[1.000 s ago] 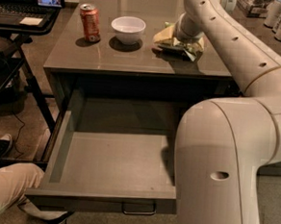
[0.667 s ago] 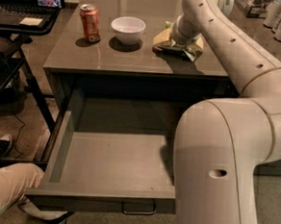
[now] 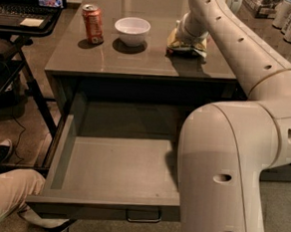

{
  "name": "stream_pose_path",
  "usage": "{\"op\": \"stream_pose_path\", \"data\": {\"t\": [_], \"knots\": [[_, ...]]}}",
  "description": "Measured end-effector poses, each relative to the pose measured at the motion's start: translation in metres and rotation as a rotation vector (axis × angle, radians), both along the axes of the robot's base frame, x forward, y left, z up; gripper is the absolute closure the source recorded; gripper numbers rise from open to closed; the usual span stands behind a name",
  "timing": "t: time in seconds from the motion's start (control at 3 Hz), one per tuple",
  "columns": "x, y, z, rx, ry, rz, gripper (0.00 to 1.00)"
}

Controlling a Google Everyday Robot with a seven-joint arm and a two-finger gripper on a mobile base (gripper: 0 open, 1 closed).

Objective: Place green jalapeno chip bag into top drawer

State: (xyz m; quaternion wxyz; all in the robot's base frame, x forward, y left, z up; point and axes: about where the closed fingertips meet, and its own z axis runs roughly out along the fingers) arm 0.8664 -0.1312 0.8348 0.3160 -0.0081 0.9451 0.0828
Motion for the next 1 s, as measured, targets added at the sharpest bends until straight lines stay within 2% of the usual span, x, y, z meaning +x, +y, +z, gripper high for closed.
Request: {"op": "stream_pose_path", "data": {"t": [0.33, 0.67, 1.0], "knots": [[-0.019, -0.029, 0.030, -0.053, -0.039, -0.026, 0.89], [-0.069, -0.055, 0.059, -0.116, -0.045, -0.011, 1.00], [-0.122, -0.072, 0.084, -0.142, -0.034, 0.053, 1.00]]}}
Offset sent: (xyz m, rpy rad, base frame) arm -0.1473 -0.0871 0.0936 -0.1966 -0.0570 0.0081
